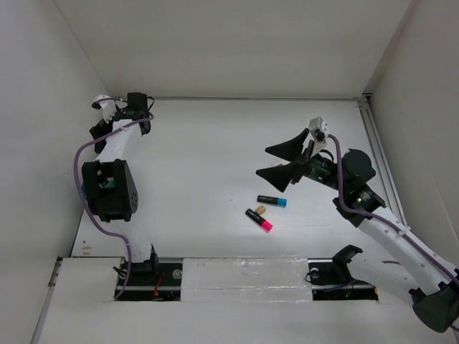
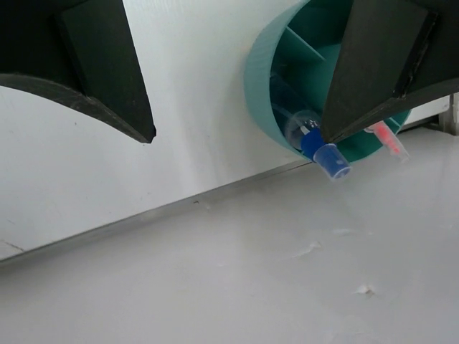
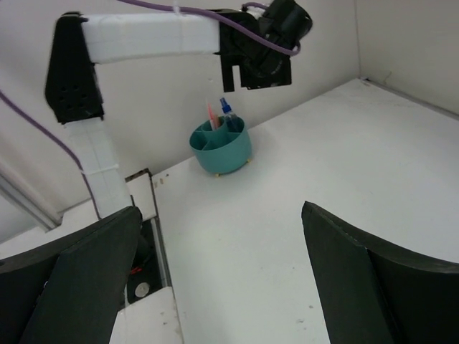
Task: Sort the stationery into containers
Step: Pick up the stapler from the center of the board.
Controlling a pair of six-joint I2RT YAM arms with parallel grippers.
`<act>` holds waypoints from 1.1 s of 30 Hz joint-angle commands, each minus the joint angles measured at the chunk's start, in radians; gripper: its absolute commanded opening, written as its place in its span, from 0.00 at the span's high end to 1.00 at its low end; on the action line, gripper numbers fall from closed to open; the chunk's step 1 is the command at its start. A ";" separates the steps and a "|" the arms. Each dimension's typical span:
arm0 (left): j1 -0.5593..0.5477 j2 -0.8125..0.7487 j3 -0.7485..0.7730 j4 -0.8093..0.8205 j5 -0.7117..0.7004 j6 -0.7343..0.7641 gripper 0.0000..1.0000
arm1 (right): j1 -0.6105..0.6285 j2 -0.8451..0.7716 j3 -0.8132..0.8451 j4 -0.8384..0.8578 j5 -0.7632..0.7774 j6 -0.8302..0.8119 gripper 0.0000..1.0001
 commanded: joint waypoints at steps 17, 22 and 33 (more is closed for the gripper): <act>-0.421 -0.600 -0.186 0.370 0.621 0.386 0.00 | -0.067 0.320 0.286 -0.773 0.862 0.182 0.01; -0.431 -0.610 -0.250 0.350 0.843 0.372 0.00 | -0.076 0.405 0.297 -0.774 0.927 0.225 0.01; -0.431 -0.590 -0.217 0.292 0.970 0.365 0.00 | -0.106 0.550 0.292 -0.748 1.022 0.513 0.01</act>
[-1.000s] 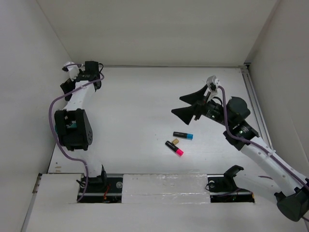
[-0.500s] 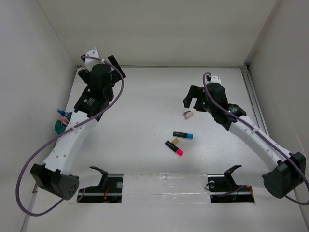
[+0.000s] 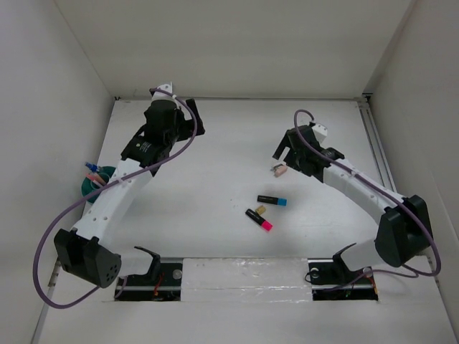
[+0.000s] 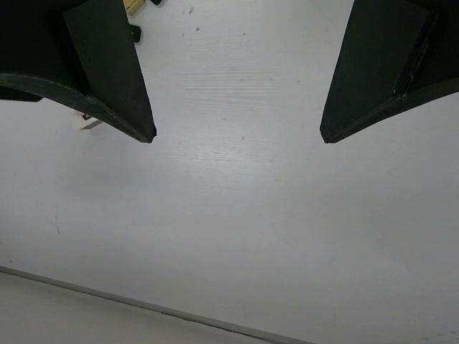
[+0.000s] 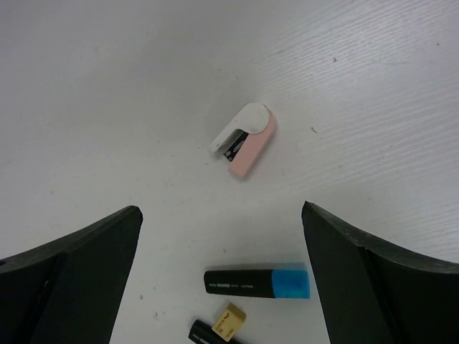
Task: Sort the stationery into containers
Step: Pick up the stapler from the center of the board.
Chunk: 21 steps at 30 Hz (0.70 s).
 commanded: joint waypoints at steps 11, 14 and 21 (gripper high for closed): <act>-0.002 0.007 0.048 -0.032 -0.068 0.021 0.00 | -0.029 0.285 0.215 -0.093 0.101 0.295 0.01; -0.002 0.016 0.048 -0.044 -0.113 0.012 0.00 | -0.039 0.307 0.205 -0.083 0.101 0.325 0.01; -0.002 0.016 0.058 -0.044 -0.102 0.012 0.00 | -0.059 0.431 0.257 -0.097 0.067 0.316 0.01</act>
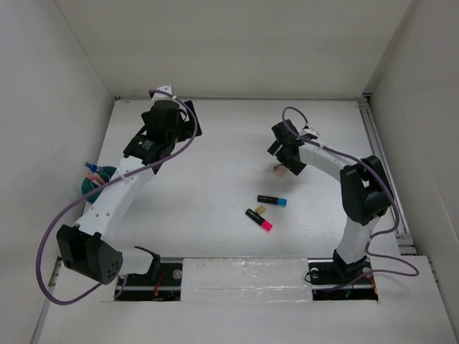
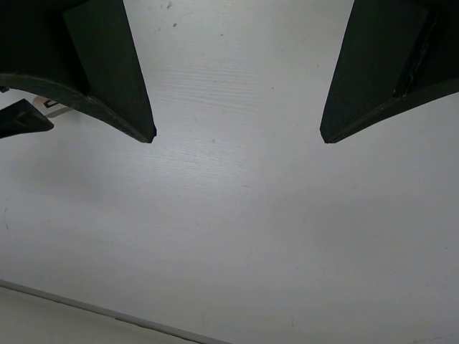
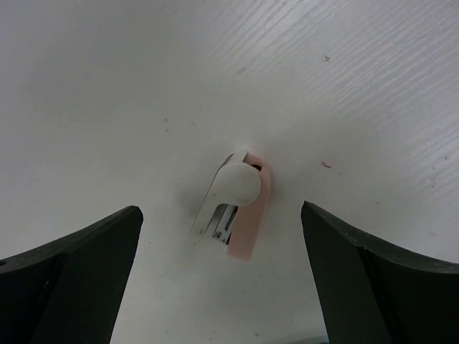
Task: Sort the stationery into containers
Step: Pick up the stapler from the center of the board.
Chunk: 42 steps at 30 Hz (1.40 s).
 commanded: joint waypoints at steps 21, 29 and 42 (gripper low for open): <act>0.000 -0.026 0.050 0.006 -0.021 0.013 0.00 | -0.042 0.087 -0.044 0.103 -0.088 0.013 1.00; 0.000 -0.026 0.029 0.044 0.299 0.103 0.00 | -0.033 0.002 -0.049 0.170 -0.069 -0.128 1.00; 0.000 -0.035 -0.019 0.179 1.051 0.168 0.00 | 0.082 -0.380 -0.048 0.411 -0.203 -0.467 1.00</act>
